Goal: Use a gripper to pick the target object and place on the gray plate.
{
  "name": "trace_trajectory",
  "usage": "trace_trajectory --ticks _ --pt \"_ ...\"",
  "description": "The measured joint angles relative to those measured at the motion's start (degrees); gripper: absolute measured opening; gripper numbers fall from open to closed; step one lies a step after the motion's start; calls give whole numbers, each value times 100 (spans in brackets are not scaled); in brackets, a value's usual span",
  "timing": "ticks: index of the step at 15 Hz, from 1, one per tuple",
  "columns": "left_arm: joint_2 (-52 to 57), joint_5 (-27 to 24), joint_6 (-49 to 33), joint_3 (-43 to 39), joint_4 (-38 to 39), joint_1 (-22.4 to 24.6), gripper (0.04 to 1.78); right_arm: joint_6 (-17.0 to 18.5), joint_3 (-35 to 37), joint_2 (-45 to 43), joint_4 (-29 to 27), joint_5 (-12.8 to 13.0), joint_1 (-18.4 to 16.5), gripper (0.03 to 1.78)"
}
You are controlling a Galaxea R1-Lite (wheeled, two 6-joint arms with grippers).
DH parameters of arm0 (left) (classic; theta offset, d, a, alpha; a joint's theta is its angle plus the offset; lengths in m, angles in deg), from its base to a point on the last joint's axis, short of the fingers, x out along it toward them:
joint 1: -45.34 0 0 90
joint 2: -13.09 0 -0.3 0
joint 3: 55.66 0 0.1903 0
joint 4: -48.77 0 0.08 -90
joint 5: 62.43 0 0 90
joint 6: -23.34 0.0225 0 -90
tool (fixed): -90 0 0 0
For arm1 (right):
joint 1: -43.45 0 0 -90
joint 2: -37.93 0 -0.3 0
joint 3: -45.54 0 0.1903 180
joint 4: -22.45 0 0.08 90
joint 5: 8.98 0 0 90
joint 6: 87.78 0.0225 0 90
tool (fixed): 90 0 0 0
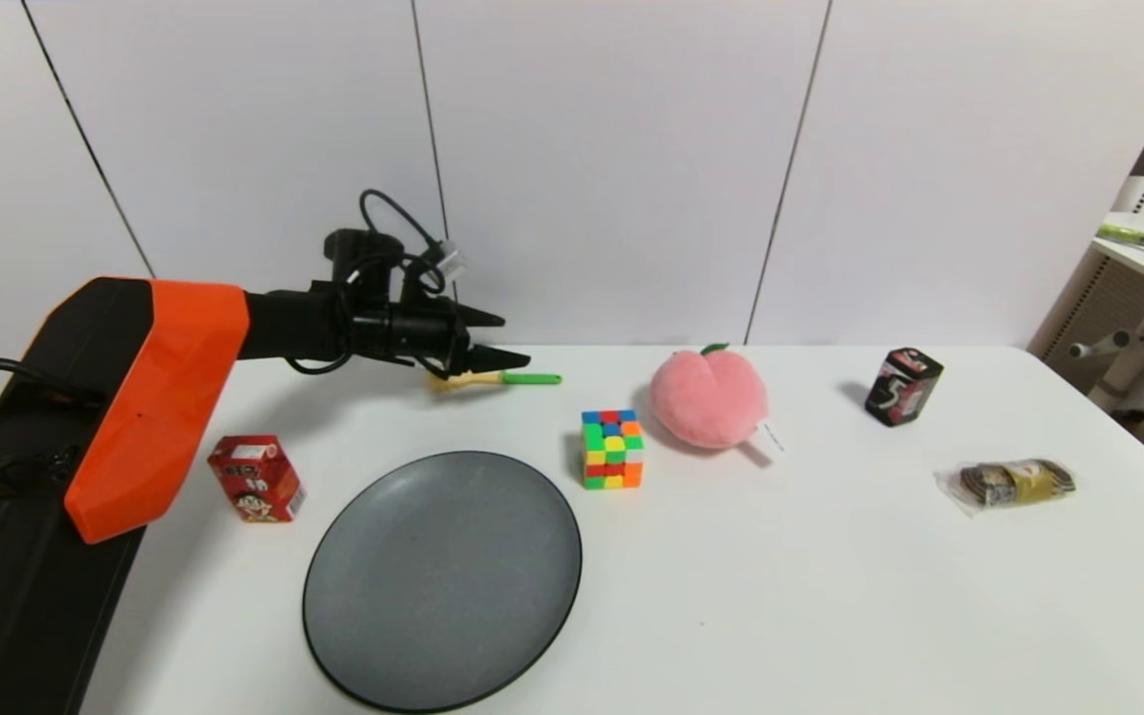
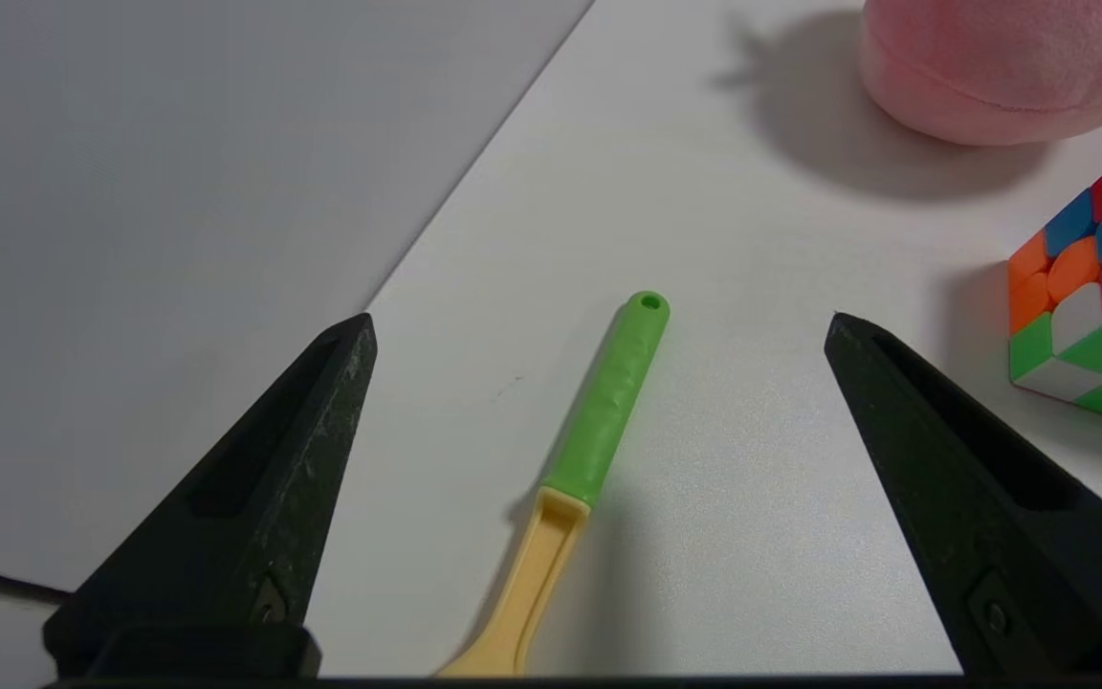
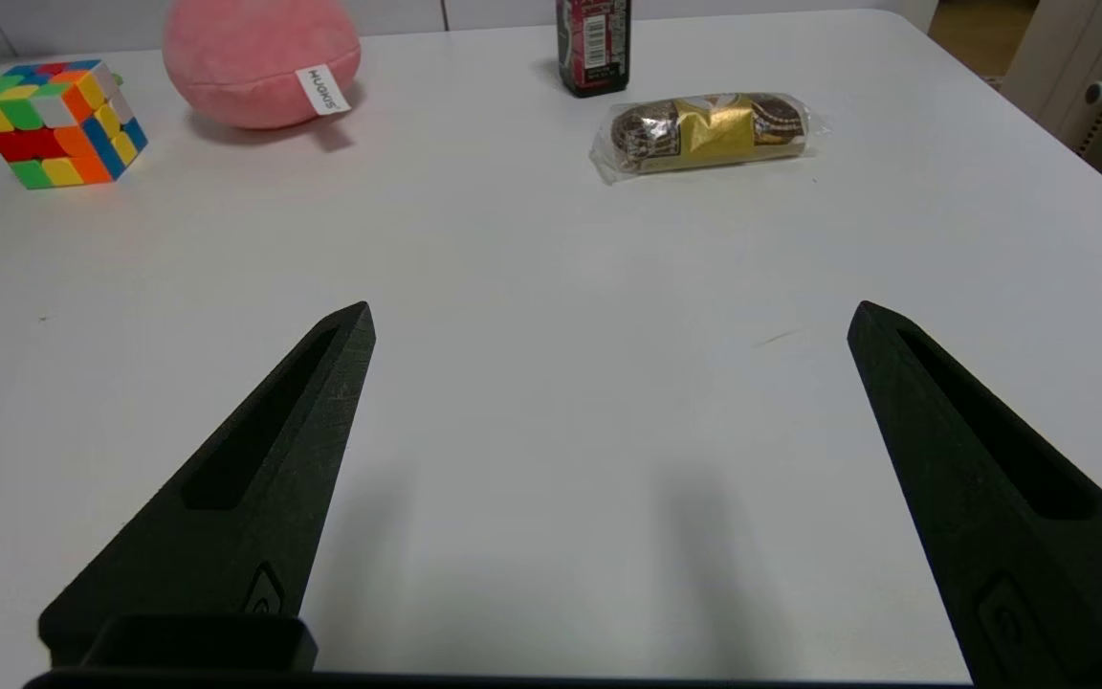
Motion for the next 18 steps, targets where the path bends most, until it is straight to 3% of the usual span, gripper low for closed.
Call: trace_trajectory --ticks 6,10,18 --pt "105 38 606 0 -764 -5 169 0 0 0 -2 0 0 171" --pt "139 446 1030 0 -1387 -20 169 -2 0 0 -2 0 0 171" --pt "105 745 1284 0 -1403 -39 169 -2 0 0 0 0 0 171"
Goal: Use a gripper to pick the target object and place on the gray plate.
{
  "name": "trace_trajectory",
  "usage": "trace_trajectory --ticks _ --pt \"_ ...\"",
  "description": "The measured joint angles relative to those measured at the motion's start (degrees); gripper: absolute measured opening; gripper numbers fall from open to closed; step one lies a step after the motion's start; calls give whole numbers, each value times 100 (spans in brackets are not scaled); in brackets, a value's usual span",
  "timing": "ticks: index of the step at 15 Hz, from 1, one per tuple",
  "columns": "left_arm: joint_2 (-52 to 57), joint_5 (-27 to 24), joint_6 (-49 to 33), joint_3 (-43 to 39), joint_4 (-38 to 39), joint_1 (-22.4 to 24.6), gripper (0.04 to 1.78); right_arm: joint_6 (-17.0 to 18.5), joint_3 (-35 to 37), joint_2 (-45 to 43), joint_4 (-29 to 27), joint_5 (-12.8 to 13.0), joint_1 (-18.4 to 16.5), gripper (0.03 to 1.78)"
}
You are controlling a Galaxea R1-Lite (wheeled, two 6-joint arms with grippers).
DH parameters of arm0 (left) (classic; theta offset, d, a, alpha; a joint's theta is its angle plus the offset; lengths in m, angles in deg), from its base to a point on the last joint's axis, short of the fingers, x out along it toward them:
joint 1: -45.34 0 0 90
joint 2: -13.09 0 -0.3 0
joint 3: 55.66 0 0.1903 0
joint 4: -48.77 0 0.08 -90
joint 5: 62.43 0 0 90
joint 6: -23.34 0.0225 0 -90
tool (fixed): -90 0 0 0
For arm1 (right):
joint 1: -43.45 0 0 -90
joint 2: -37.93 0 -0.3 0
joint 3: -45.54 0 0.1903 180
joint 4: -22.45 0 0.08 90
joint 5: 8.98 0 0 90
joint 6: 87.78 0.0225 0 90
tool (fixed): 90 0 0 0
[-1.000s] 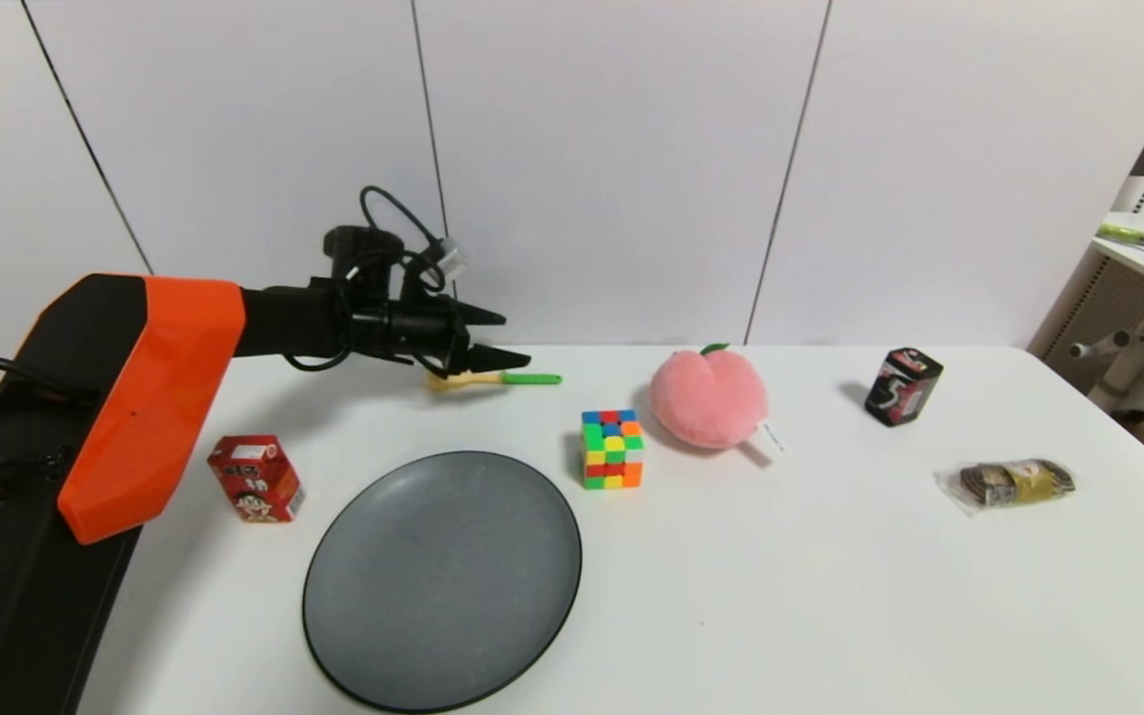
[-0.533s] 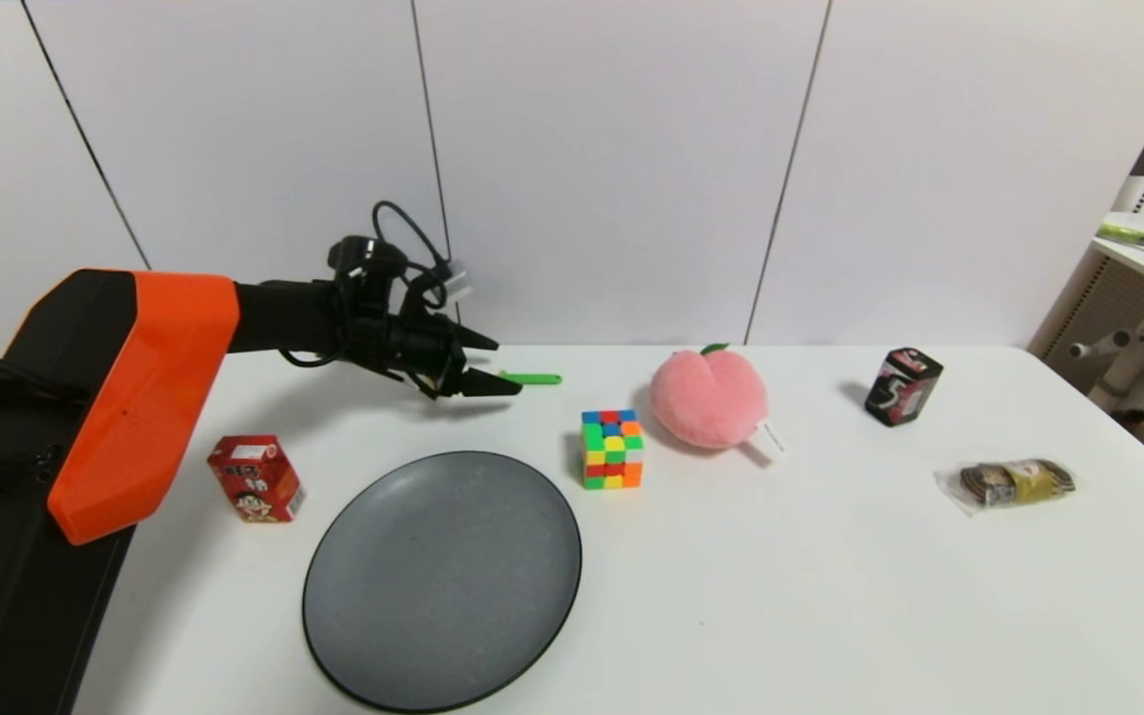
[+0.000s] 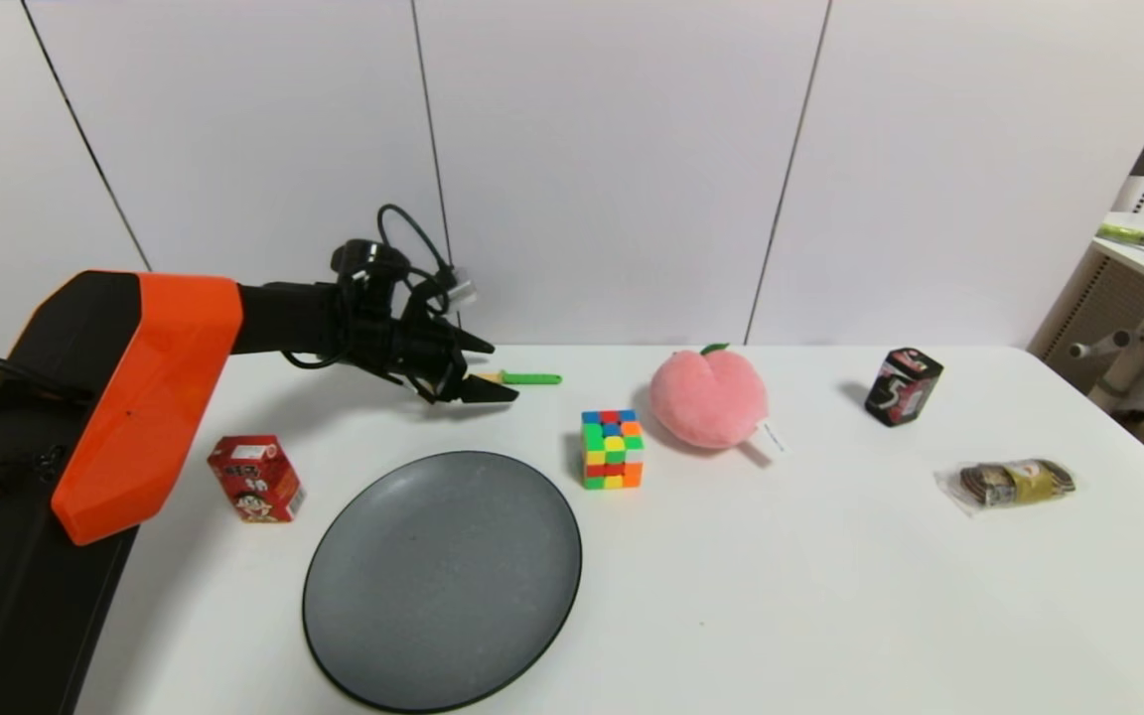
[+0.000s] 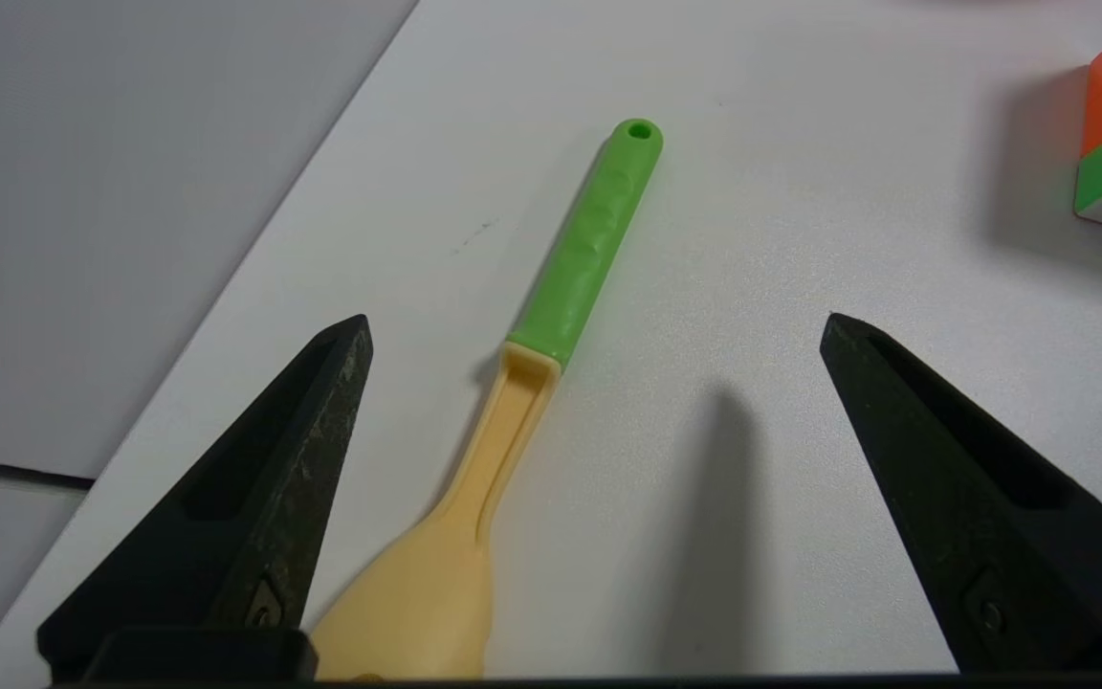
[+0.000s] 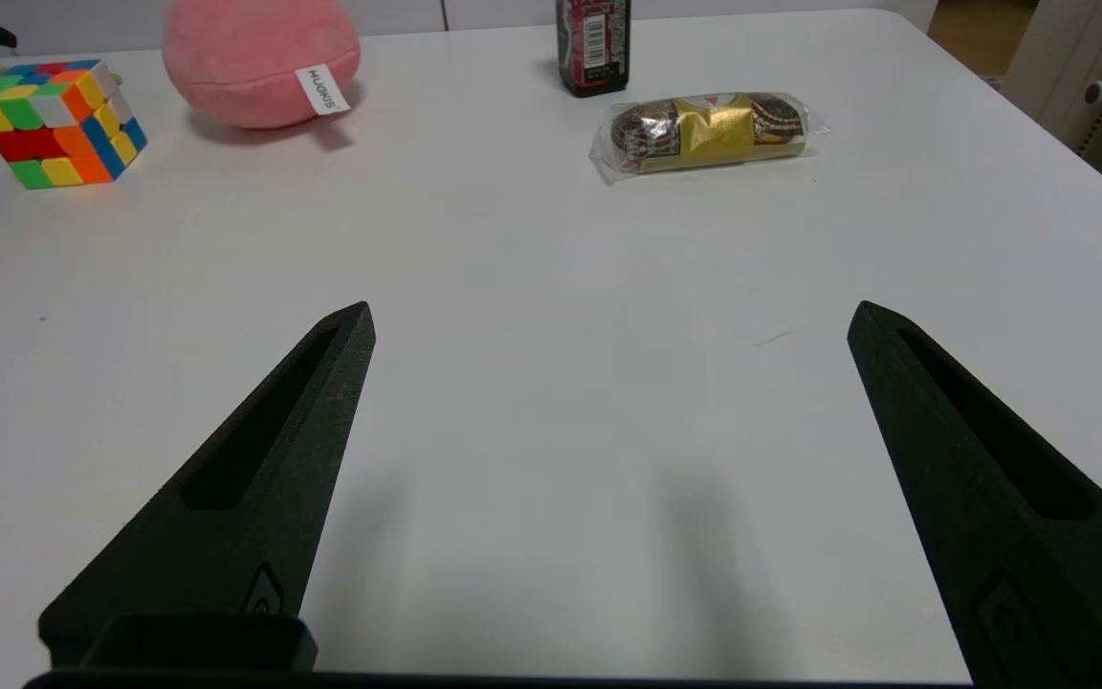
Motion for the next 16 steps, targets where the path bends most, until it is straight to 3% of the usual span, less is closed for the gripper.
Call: trace_trajectory --ticks 16 --pt "-112 -188 -102 0 -28 -7 169 2 0 0 0 0 0 171"
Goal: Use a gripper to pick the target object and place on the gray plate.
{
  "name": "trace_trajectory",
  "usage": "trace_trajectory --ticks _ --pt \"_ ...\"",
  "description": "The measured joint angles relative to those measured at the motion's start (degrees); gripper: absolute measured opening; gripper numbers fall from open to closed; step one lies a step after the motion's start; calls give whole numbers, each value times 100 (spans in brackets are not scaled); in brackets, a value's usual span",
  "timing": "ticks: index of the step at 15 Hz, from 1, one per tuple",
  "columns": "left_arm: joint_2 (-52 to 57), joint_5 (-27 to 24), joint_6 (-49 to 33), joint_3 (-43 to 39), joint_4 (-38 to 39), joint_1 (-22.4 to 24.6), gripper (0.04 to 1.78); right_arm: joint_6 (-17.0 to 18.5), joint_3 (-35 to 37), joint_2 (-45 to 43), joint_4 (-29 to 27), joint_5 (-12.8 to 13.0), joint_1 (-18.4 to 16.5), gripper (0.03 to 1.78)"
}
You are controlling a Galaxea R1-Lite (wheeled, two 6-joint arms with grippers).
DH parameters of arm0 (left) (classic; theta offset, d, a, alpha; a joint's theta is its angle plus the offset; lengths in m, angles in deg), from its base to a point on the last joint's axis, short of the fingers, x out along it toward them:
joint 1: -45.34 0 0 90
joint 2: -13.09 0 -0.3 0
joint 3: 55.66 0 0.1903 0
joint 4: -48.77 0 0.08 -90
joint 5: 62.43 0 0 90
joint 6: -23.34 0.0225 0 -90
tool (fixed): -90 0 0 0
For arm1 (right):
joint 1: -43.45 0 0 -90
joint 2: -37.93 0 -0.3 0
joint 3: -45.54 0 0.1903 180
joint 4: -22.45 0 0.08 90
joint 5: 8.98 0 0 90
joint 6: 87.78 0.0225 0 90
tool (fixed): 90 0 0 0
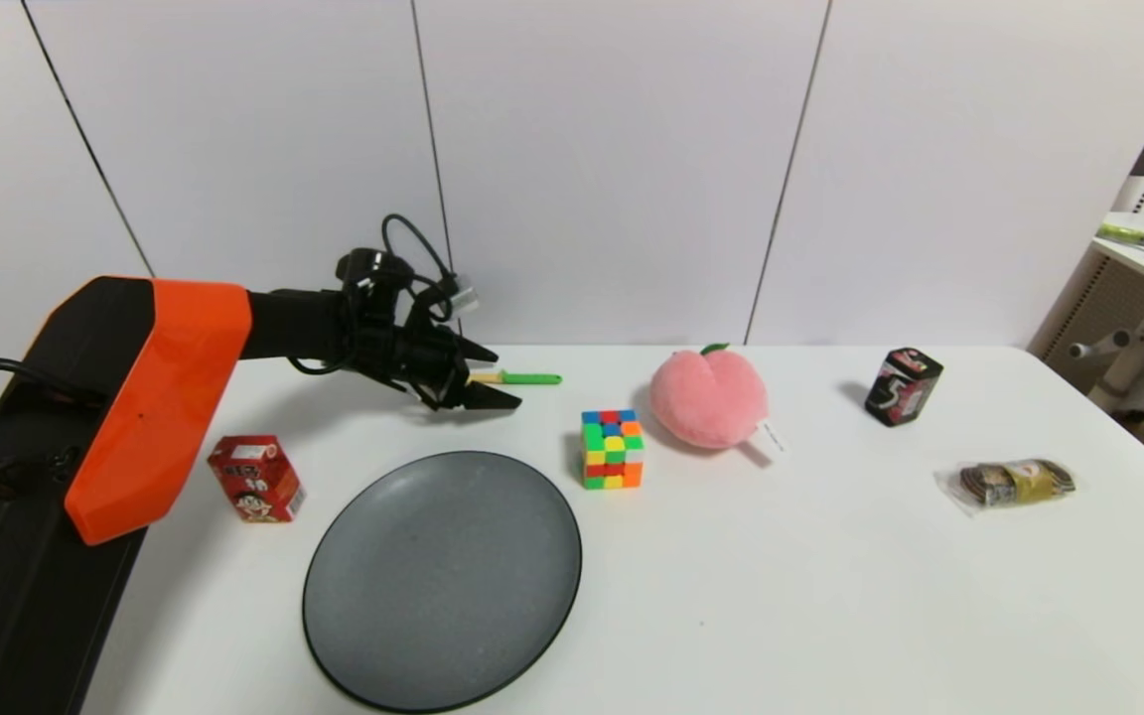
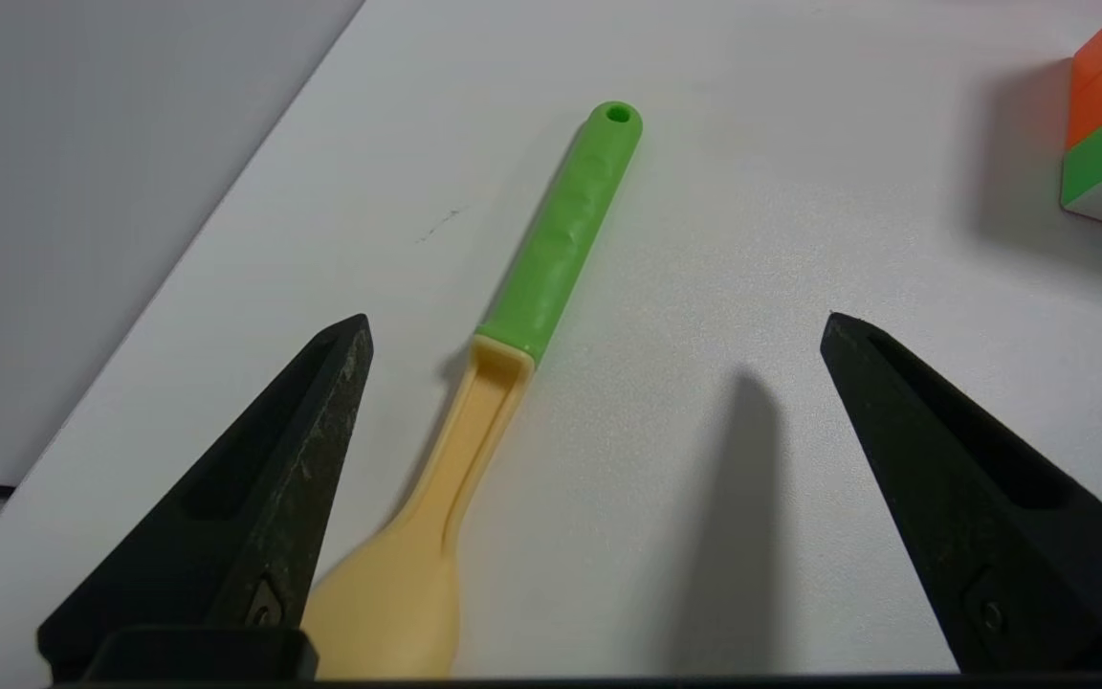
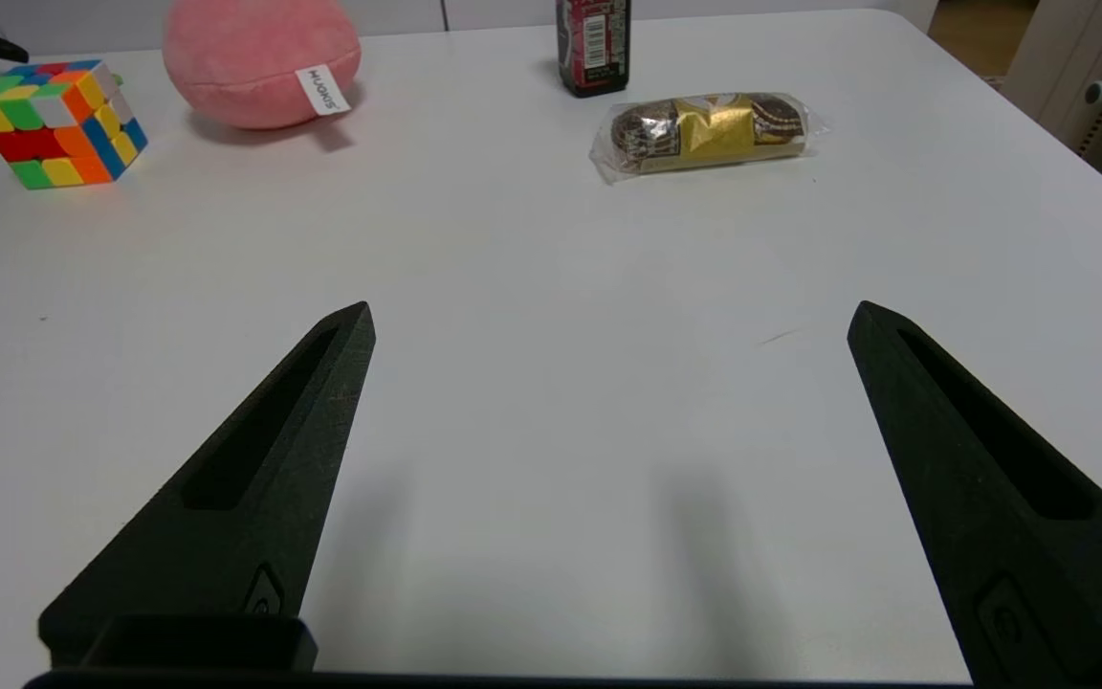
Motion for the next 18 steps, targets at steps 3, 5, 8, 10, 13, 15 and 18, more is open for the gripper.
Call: trace_trajectory --ticks 3,5,8,10,13,15,18 --pt "-6 -77 -107 0 2 -4 169 -2 0 0 -2 0 0 171" --pt "-9 -127 -123 0 0 -4 169 0 0 0 0 -4 0 171" --pt "-12 -157 -226 0 5 -4 169 0 0 0 -2 -2 0 171" --pt "-17 -171 -230 0 -4 -9 169 -2 0 0 0 0 0 171" --pt "-34 -163 -241 0 -13 -9 169 -2 0 0 0 0 0 171" --pt "-52 -168 -276 0 -72 -9 169 0 0 0 -2 0 0 171" --pt "-63 -155 -297 0 -85 -9 169 0 0 0 -2 0 0 171"
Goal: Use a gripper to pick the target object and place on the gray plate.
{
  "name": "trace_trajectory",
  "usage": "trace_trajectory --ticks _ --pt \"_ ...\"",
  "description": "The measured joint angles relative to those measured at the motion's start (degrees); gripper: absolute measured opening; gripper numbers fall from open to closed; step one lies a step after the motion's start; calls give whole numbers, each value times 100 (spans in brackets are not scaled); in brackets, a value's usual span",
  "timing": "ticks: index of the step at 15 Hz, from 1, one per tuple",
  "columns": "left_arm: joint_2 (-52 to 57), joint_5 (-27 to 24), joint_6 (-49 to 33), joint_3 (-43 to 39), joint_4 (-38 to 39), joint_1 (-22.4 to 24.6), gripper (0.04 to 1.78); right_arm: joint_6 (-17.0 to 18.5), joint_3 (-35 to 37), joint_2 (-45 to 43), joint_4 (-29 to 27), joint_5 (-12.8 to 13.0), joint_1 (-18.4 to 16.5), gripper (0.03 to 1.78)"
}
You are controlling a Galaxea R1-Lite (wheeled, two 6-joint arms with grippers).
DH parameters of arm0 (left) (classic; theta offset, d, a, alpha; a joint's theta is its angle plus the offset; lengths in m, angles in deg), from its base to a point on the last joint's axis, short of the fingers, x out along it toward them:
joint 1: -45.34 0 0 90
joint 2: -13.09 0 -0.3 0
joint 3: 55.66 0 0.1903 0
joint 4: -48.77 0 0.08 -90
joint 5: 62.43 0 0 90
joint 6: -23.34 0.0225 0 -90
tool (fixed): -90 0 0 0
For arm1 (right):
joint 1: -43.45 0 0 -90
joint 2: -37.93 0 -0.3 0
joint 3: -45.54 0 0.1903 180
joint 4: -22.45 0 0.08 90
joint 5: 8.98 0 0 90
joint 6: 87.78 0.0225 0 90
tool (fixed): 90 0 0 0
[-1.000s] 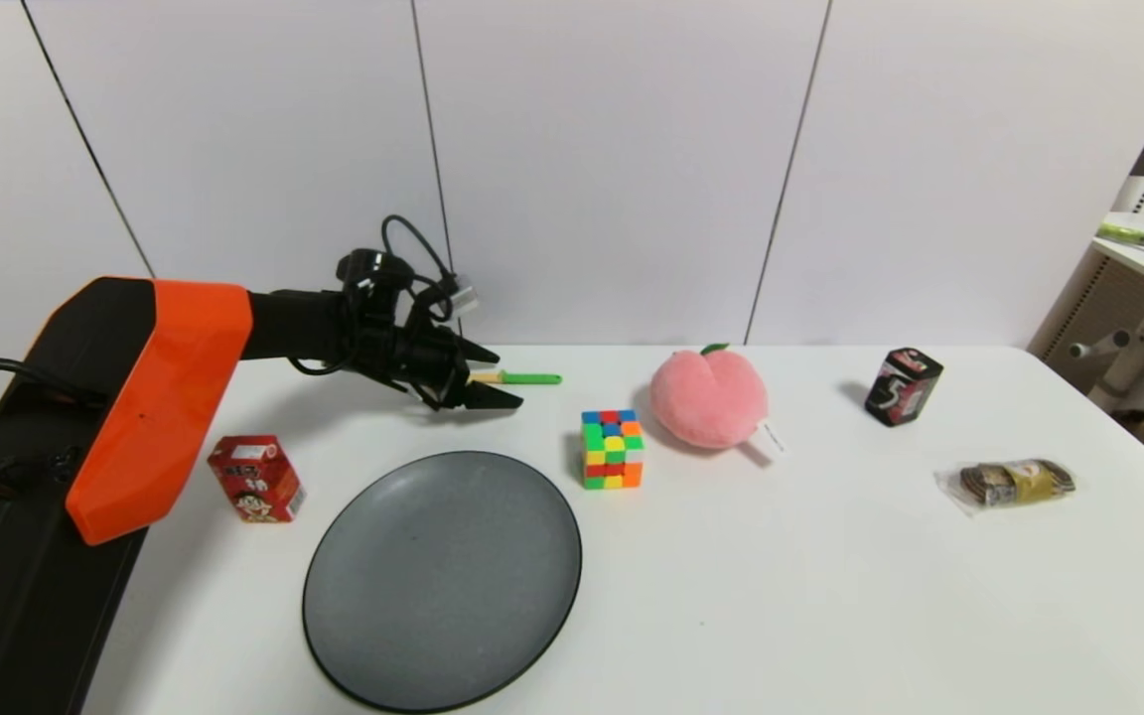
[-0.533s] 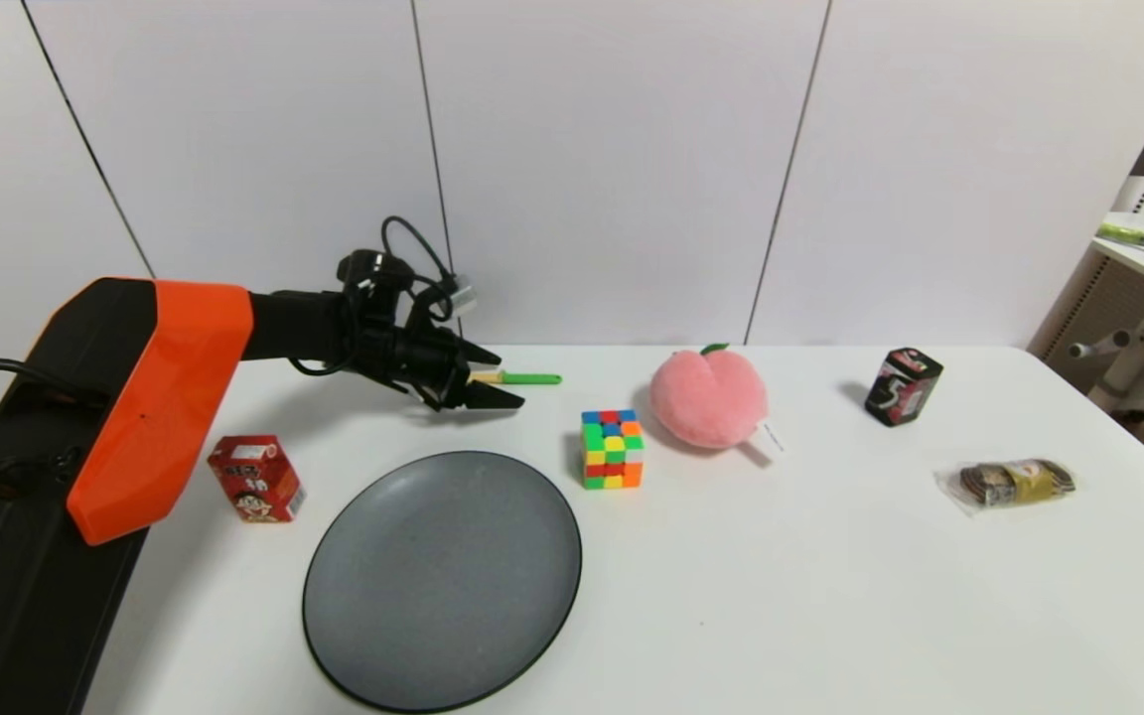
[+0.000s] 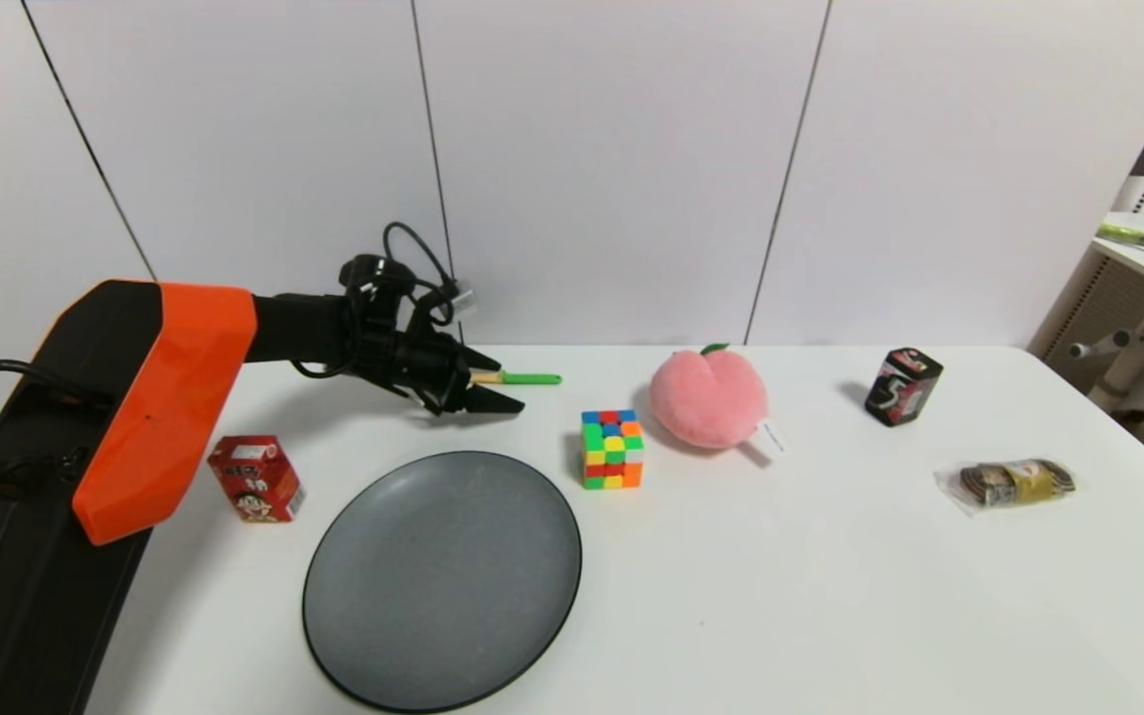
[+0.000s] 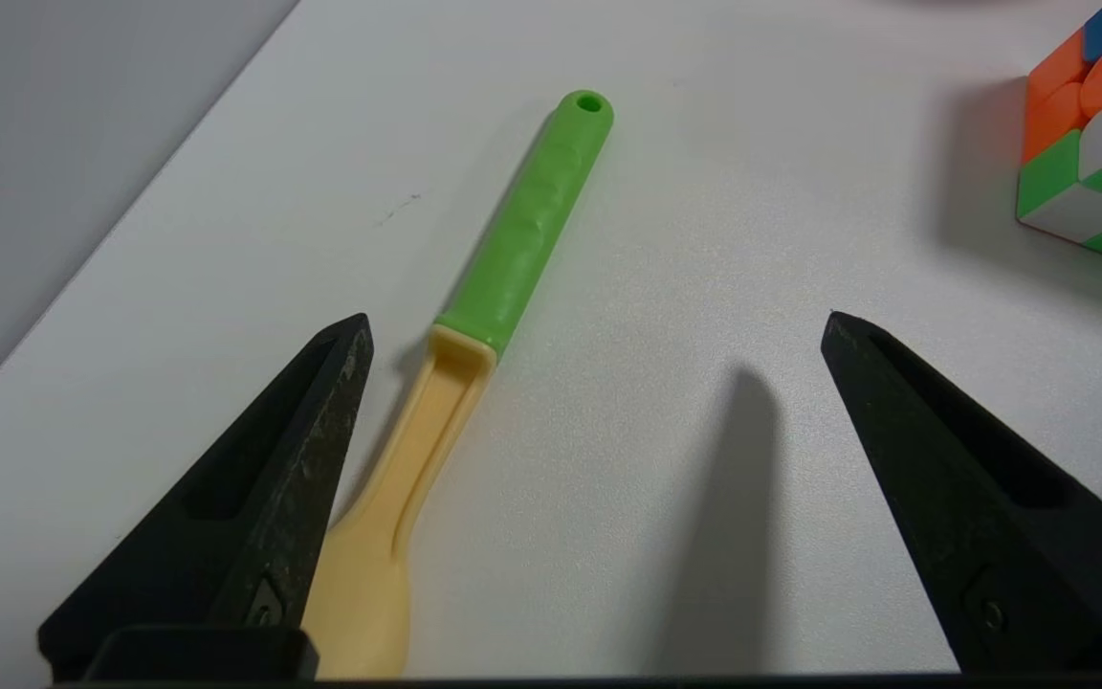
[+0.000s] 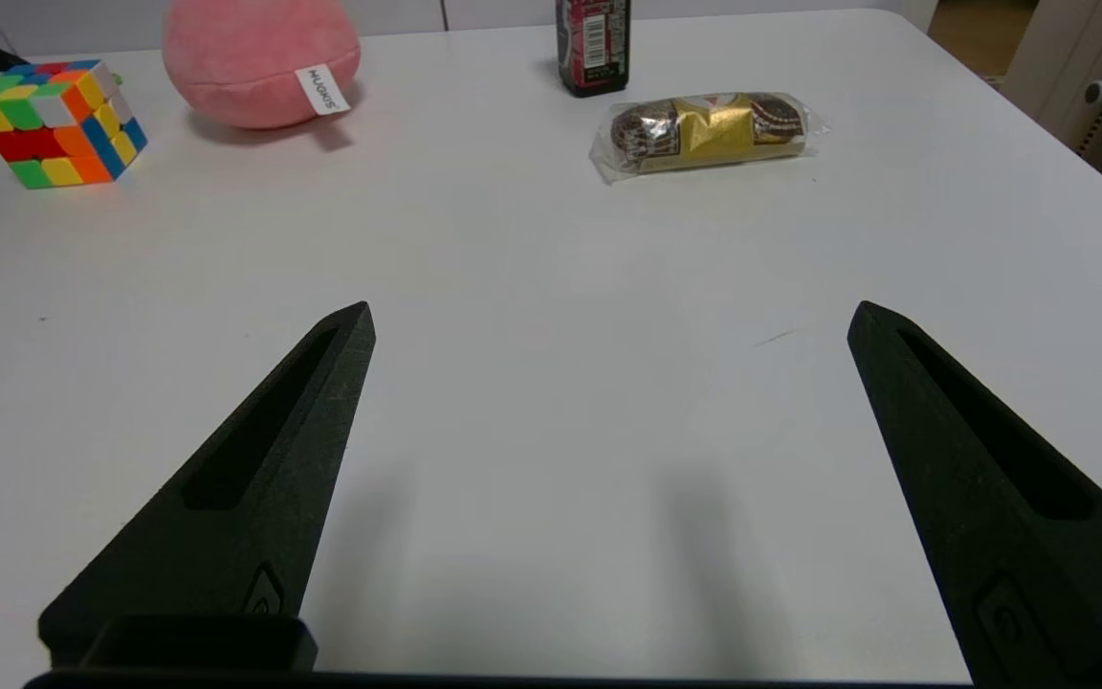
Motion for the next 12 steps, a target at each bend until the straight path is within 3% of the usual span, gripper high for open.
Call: trace_trajectory --ticks 12 --pt "-1 63 33 0 22 -9 169 -2 0 0 0 0 0 171"
